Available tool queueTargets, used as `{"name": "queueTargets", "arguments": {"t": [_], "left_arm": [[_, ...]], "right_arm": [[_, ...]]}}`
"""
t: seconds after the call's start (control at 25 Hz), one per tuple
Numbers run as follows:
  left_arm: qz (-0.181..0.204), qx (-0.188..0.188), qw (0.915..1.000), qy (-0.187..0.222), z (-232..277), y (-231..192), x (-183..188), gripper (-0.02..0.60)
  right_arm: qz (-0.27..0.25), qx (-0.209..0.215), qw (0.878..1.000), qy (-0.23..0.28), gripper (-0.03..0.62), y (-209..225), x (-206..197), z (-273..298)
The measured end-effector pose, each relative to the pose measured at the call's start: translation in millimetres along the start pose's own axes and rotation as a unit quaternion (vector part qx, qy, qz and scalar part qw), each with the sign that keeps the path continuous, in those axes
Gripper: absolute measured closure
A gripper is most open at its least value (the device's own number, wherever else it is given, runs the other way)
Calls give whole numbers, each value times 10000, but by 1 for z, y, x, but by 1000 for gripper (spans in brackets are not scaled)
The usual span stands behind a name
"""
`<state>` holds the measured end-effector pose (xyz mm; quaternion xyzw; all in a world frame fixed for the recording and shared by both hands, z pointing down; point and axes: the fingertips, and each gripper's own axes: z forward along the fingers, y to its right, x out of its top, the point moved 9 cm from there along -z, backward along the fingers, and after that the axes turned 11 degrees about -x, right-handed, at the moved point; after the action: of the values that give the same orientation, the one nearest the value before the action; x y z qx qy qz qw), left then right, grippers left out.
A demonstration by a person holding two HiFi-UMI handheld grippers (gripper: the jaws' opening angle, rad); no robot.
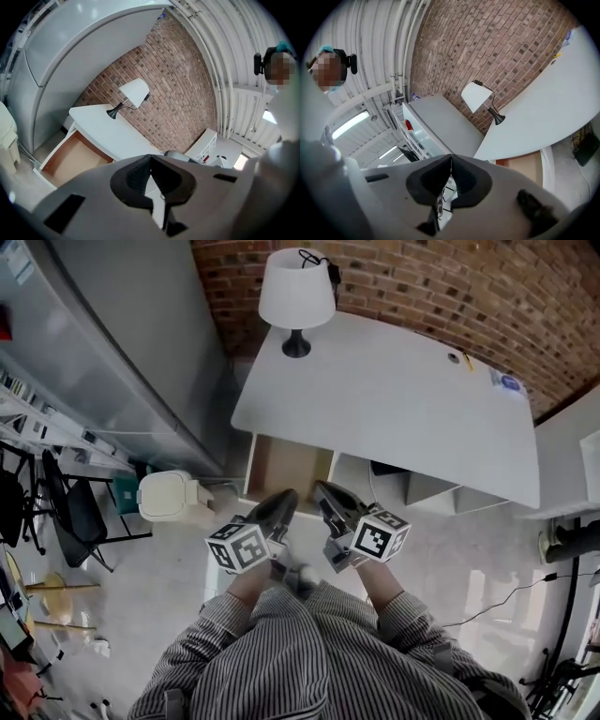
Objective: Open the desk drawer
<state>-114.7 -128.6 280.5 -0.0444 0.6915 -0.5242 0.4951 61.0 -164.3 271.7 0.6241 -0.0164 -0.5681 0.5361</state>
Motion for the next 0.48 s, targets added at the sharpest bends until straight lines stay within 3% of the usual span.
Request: {"name": "queueTargets", "arguments": {"t": [0.32, 0.48], "left_arm": [[579, -239, 9976, -310, 6, 19, 33, 569], [1227, -249, 9916, -329, 4, 29, 56, 569]], "right_arm": [[-860, -470, 9942, 439, 577, -33, 22, -1], [-1351, -716, 9865, 594, 577, -48, 36, 2]]}}
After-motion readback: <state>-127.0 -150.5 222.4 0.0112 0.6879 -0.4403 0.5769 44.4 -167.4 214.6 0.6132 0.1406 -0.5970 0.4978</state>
